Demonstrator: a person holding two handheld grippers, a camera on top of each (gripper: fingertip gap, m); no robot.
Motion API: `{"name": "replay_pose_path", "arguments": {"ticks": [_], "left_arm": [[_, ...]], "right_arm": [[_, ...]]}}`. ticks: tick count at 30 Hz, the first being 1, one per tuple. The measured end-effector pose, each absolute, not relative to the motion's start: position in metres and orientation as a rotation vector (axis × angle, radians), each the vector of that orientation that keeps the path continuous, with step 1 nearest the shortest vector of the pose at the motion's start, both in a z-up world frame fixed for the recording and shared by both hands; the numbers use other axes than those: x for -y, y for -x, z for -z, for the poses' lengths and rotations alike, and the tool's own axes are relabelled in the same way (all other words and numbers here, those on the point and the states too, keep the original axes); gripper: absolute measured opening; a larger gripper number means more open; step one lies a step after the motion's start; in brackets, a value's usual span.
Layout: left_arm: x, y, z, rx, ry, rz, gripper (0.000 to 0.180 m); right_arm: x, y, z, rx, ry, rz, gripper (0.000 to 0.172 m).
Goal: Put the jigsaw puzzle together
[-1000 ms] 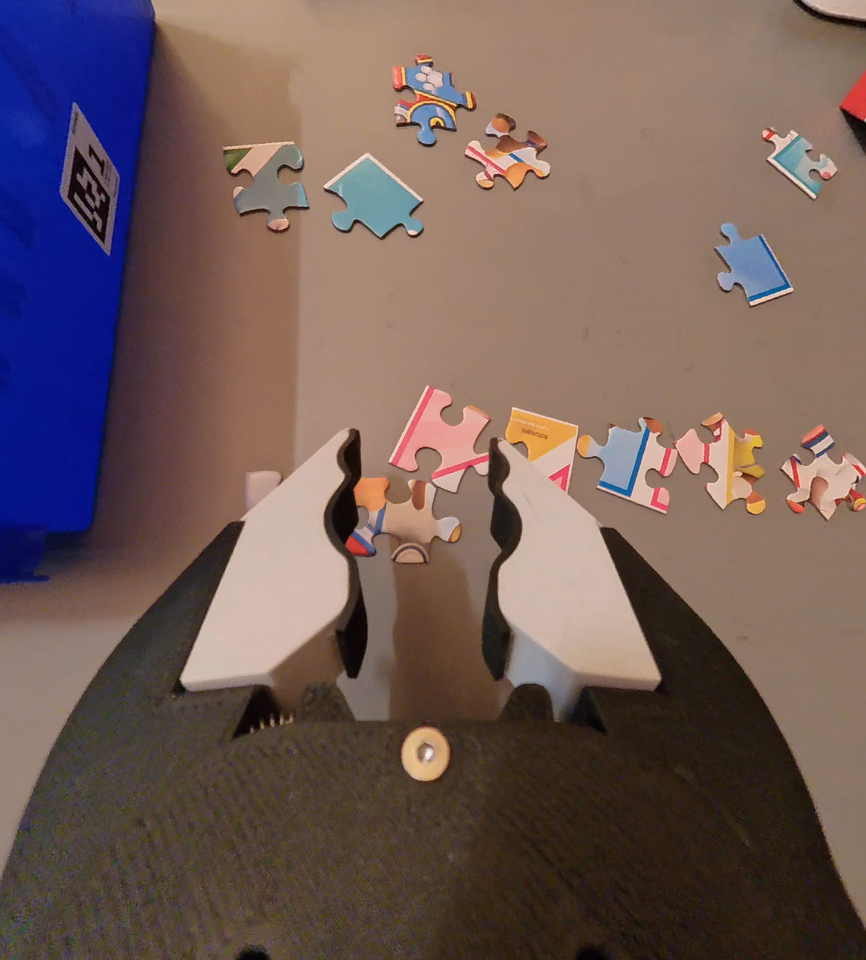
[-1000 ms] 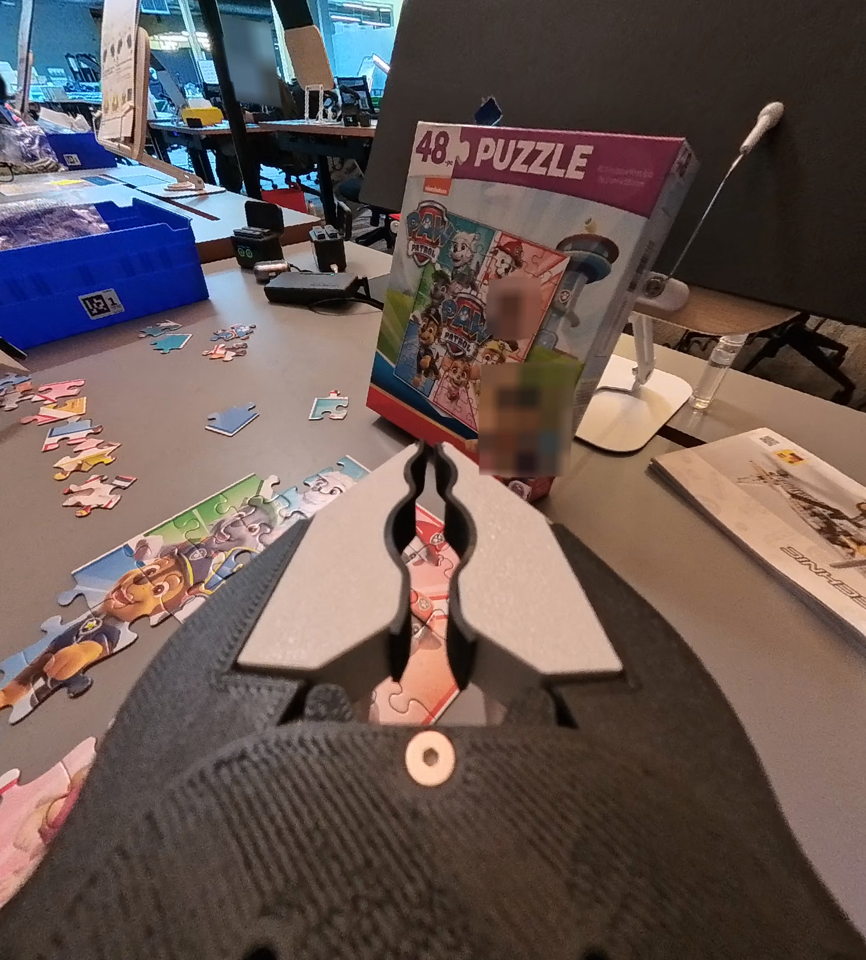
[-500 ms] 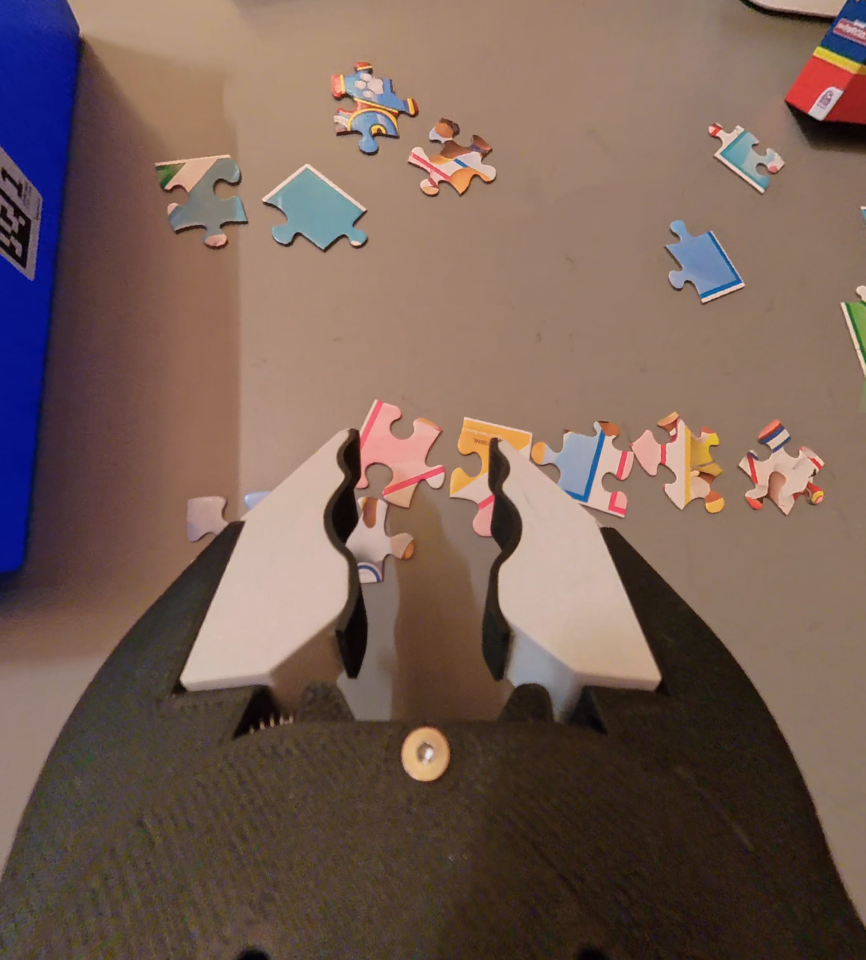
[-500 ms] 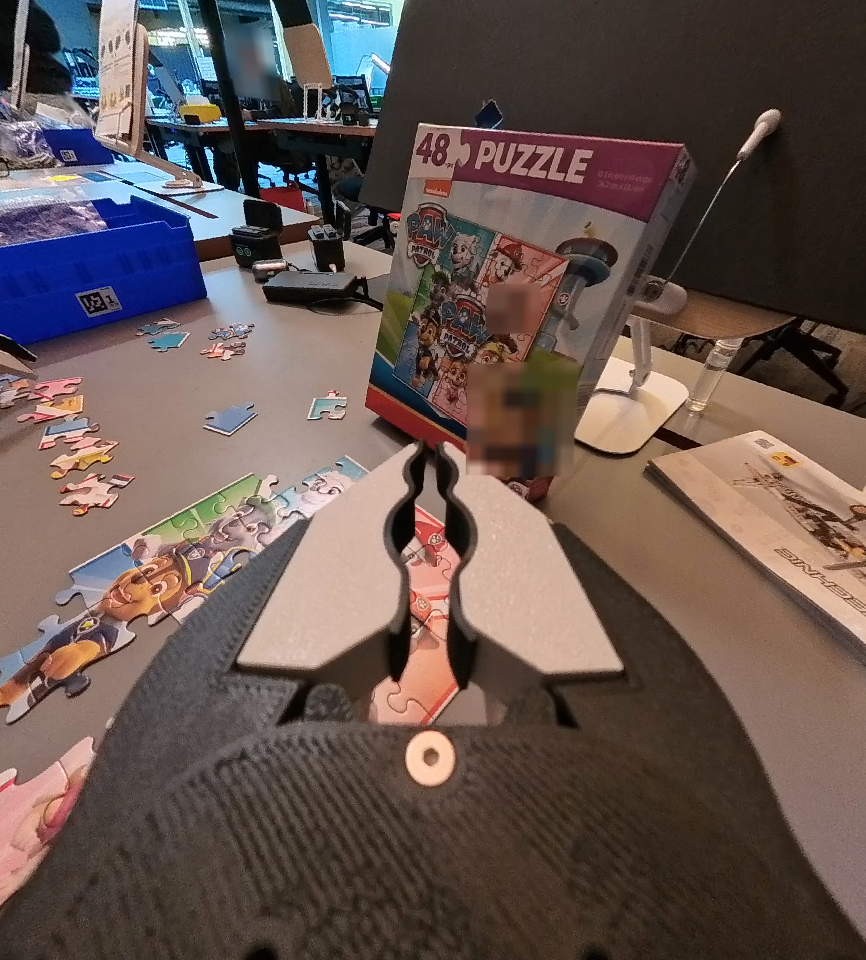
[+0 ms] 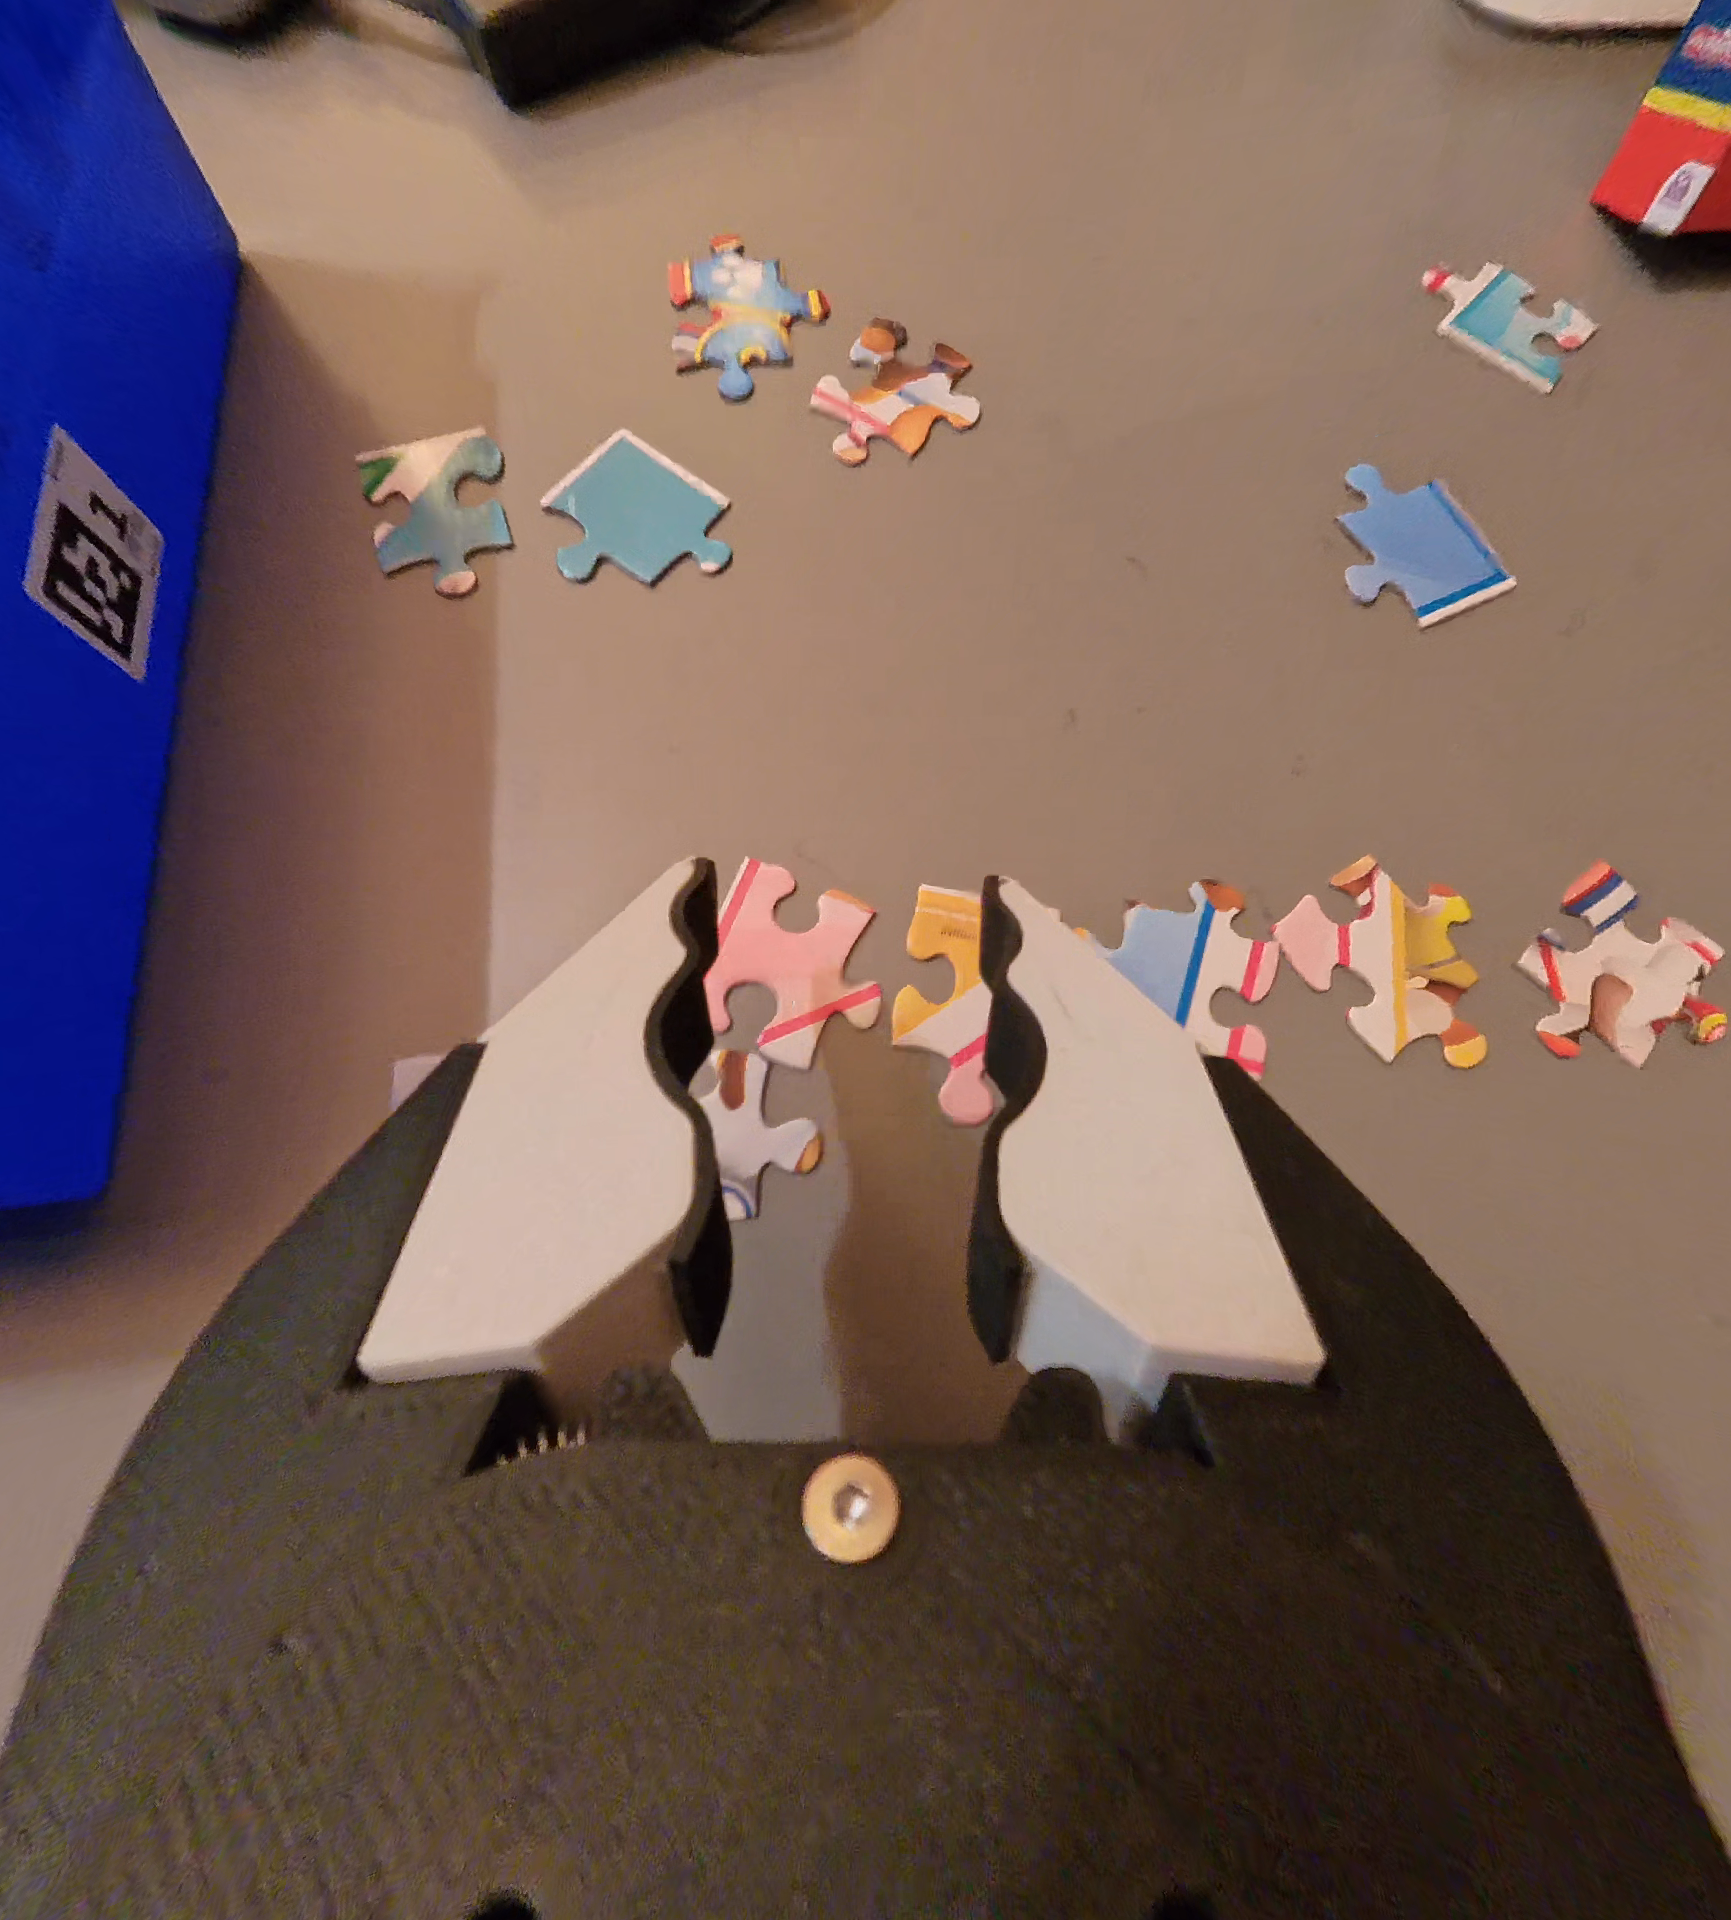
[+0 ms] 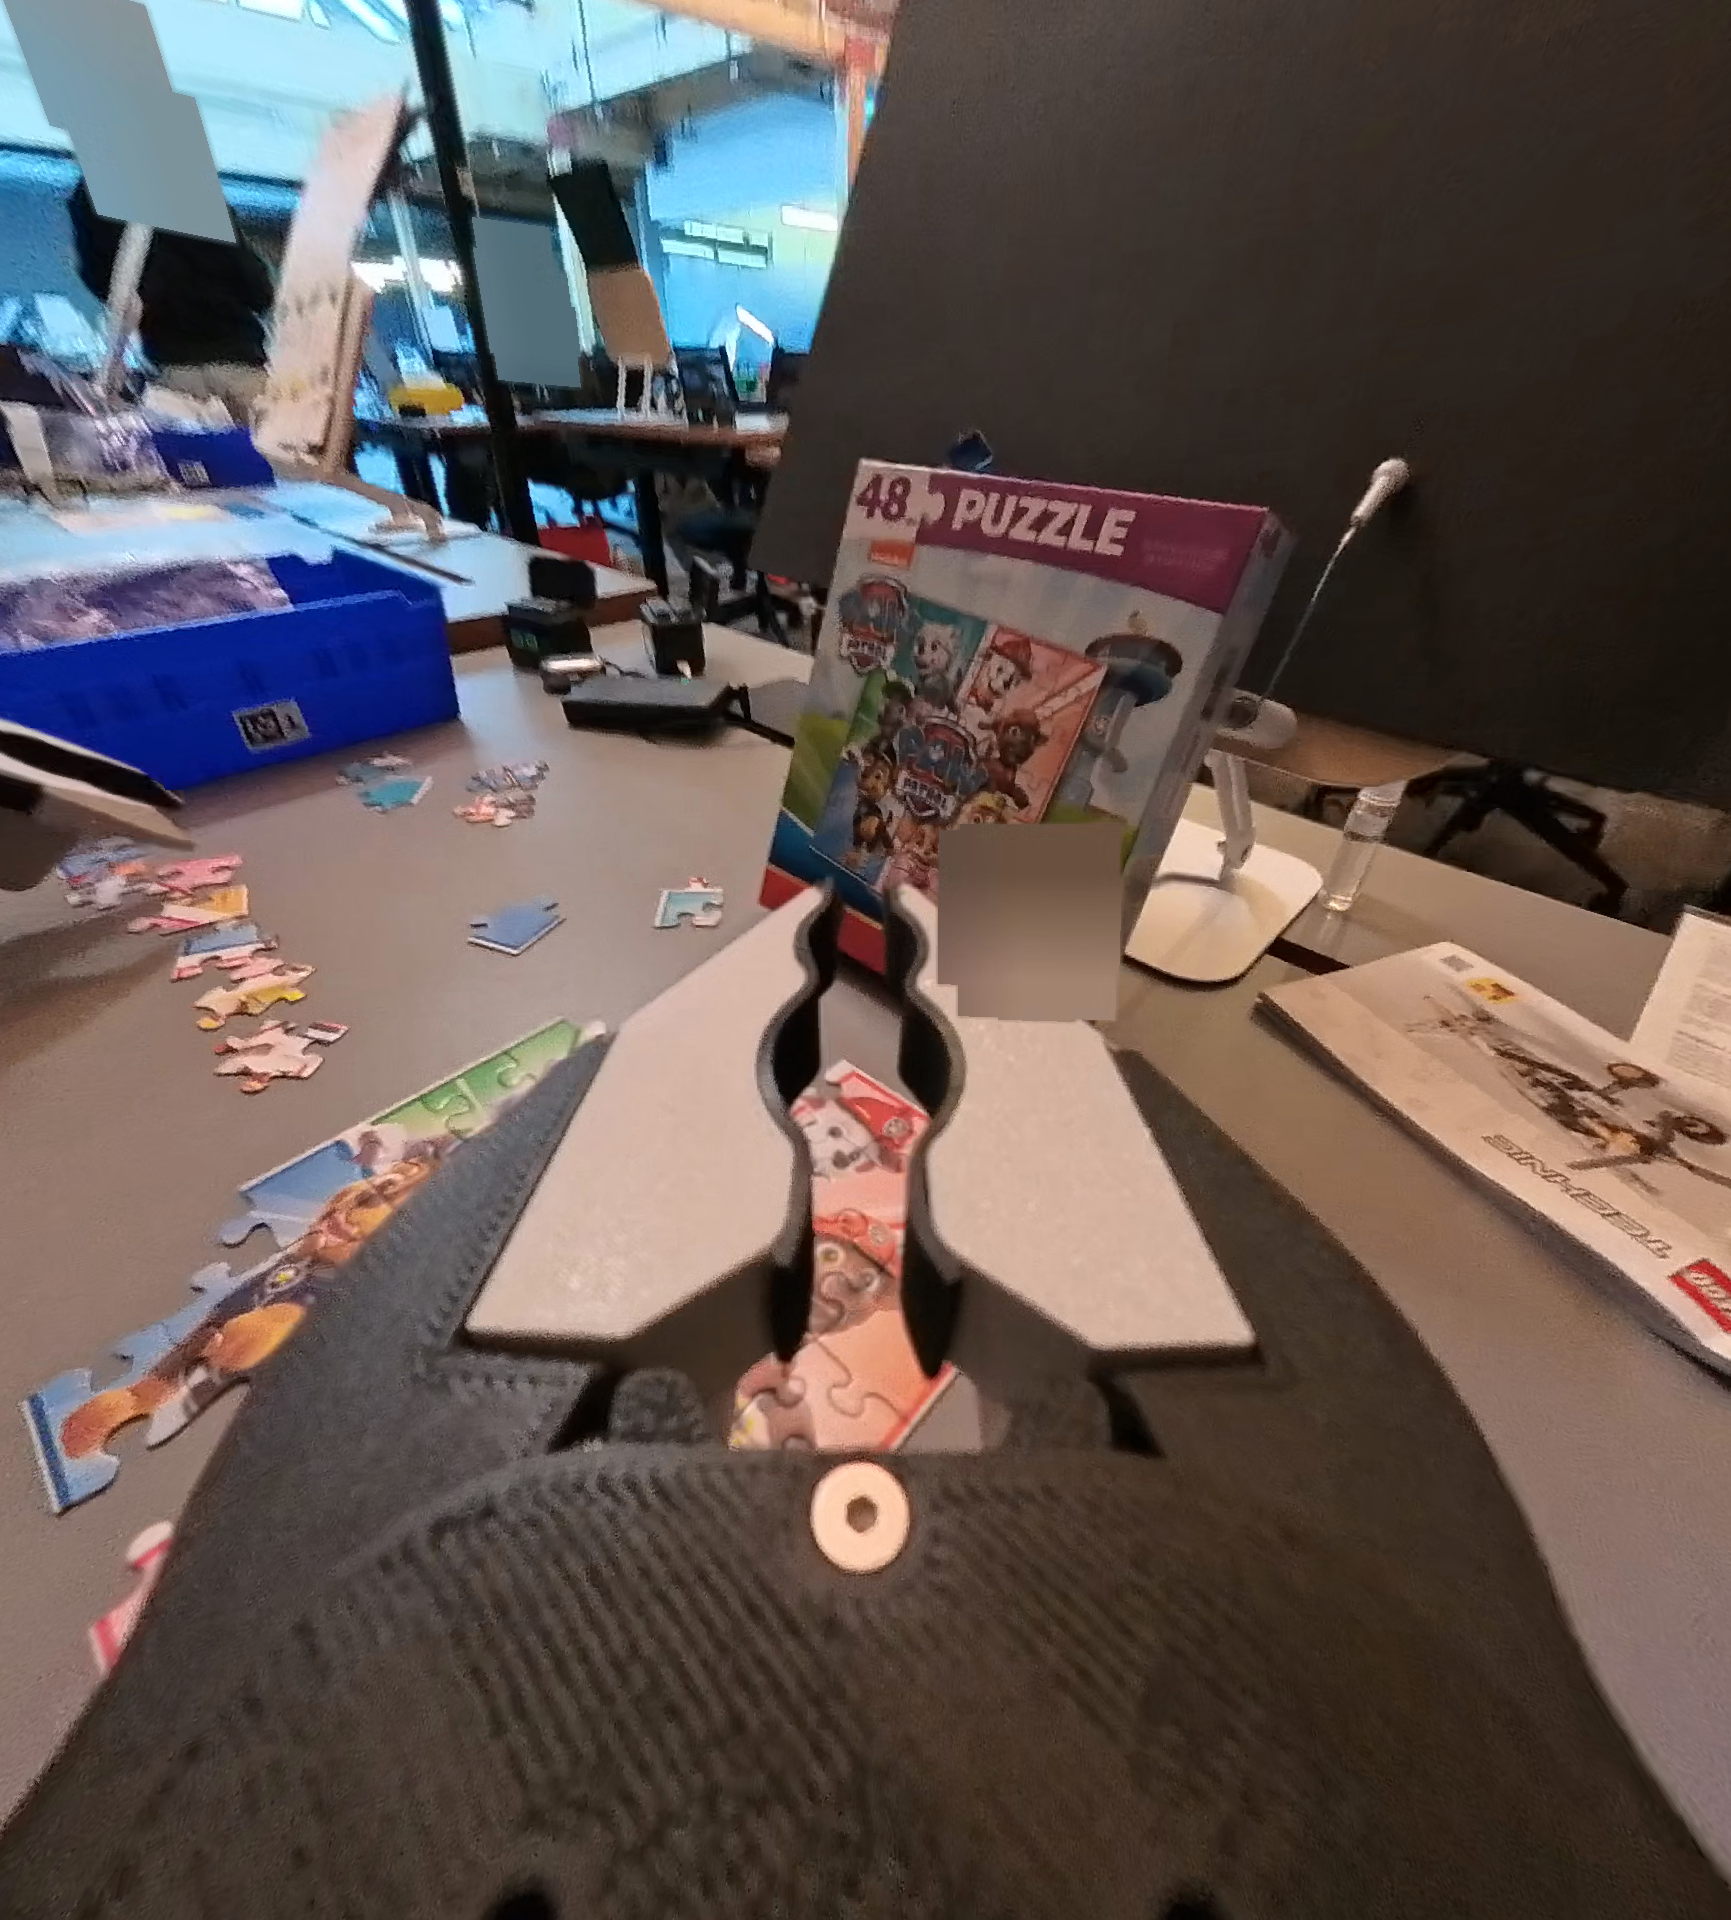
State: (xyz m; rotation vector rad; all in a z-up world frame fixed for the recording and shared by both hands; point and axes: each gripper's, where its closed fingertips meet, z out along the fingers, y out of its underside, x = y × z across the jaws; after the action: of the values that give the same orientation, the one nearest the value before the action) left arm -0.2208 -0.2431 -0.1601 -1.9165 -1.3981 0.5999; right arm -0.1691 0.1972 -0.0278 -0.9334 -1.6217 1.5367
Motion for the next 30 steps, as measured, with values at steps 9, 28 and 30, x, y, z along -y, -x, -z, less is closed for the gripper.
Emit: {"name": "replay_pose_path", "arguments": {"ticks": [9, 28, 30], "left_arm": [[0.234, 0.323, 0.137, 1.444, 1.892, -0.745, 0.058], [0.219, 0.402, 0.195, 1.629, 1.912, -0.554, 0.052], [0.214, 0.401, 0.195, 1.596, 1.932, -0.540, 0.038]], "right_arm": [[-0.187, 0.164, 0.060, 1.712, 1.053, -1.706, 0.009], [-0.197, 0.166, 0.057, 1.676, 1.065, -1.661, 0.009], [-0.197, 0.166, 0.056, 1.666, 1.070, -1.680, 0.009]]}}
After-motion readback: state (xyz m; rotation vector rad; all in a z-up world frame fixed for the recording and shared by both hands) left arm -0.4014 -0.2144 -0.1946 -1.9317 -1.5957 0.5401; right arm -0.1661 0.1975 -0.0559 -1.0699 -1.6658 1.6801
